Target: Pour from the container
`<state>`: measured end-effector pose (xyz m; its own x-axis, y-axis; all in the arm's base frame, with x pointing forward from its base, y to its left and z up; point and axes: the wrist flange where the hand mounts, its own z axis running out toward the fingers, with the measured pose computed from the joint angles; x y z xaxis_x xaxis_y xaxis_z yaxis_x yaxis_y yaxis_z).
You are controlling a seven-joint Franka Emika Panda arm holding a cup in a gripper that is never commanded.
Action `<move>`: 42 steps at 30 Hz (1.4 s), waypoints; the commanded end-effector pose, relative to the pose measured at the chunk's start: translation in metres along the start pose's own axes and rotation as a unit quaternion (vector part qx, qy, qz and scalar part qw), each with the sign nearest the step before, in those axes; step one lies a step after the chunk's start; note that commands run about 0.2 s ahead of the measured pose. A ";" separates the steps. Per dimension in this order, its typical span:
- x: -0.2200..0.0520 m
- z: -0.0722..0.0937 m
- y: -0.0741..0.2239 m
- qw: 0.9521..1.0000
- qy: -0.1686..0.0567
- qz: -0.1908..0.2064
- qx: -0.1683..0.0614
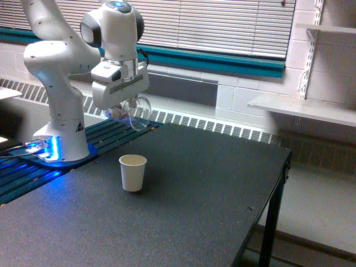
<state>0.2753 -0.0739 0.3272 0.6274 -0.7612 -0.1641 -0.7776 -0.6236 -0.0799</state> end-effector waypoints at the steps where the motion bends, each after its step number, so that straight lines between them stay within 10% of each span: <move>1: -0.004 0.016 0.011 1.000 -0.022 -0.008 -0.007; 42: 0.009 0.033 0.035 0.998 -0.060 -0.018 -0.005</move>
<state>0.2648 -0.0953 0.3057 0.6379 -0.7316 -0.2406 -0.7647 -0.6387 -0.0853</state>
